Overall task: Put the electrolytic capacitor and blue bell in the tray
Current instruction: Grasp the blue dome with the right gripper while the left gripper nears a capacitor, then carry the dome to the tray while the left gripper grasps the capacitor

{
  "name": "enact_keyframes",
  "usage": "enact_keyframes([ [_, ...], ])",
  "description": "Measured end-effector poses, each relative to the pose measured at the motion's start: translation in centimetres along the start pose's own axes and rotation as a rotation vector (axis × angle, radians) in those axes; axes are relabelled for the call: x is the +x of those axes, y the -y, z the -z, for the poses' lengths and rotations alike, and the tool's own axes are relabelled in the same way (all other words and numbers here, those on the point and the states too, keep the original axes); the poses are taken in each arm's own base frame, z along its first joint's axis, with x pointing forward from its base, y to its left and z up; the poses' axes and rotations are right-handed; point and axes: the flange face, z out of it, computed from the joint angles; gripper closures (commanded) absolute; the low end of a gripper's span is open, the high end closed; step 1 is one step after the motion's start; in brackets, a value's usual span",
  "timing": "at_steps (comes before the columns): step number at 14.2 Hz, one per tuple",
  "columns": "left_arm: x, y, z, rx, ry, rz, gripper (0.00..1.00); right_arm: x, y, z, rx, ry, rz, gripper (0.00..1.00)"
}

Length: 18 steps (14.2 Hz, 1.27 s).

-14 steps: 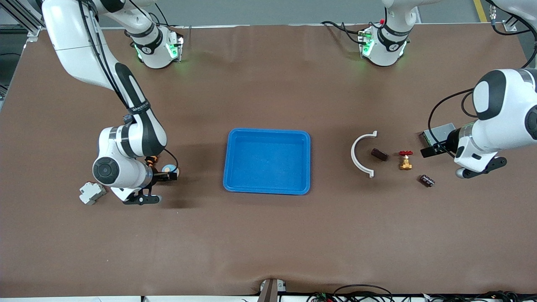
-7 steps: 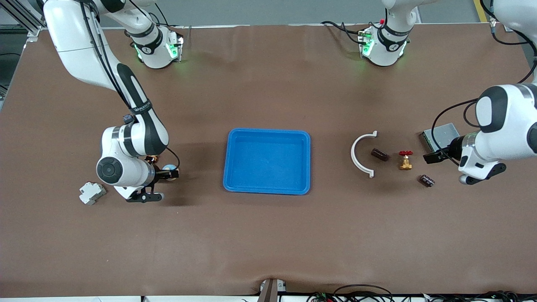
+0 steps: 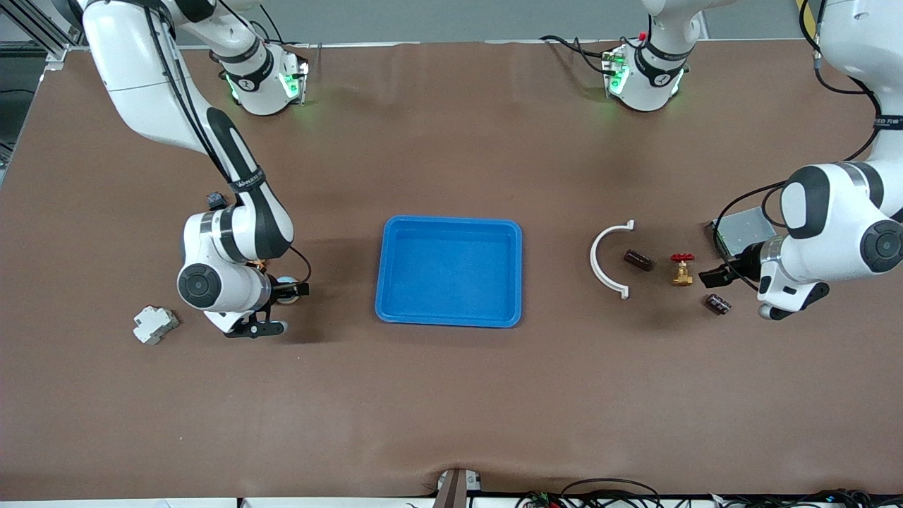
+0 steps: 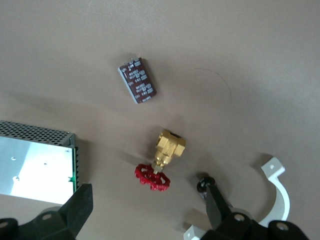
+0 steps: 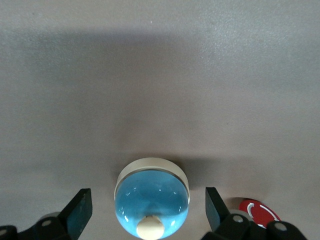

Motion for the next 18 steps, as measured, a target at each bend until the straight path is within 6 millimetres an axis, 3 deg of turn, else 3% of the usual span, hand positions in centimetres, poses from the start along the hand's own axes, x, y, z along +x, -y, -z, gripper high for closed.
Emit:
enact_keyframes([
  [5,2.5,1.1,-3.1,-0.005,-0.072,0.054,0.01,-0.5,-0.3,-1.9,-0.006,0.033,-0.003,0.00],
  [7,3.8,2.2,-4.5,0.012,-0.113,0.055,0.10,-0.8,-0.3,-2.6,-0.007,0.043,-0.004,0.01],
  [8,4.2,2.5,-5.0,0.009,-0.119,0.063,0.10,-0.8,-0.4,-2.7,-0.007,0.044,-0.004,0.27],
  [9,4.4,2.5,-5.2,0.006,-0.123,0.072,0.10,-0.8,-0.4,-2.7,-0.007,0.043,-0.004,0.43],
  [13,5.3,2.4,-6.2,-0.017,-0.160,0.090,0.14,-0.7,-0.8,-1.9,-0.010,0.036,-0.011,0.85],
  [18,5.9,2.8,-7.5,-0.026,-0.162,0.099,0.31,-0.6,-0.4,-1.9,-0.009,0.032,-0.004,0.87],
])
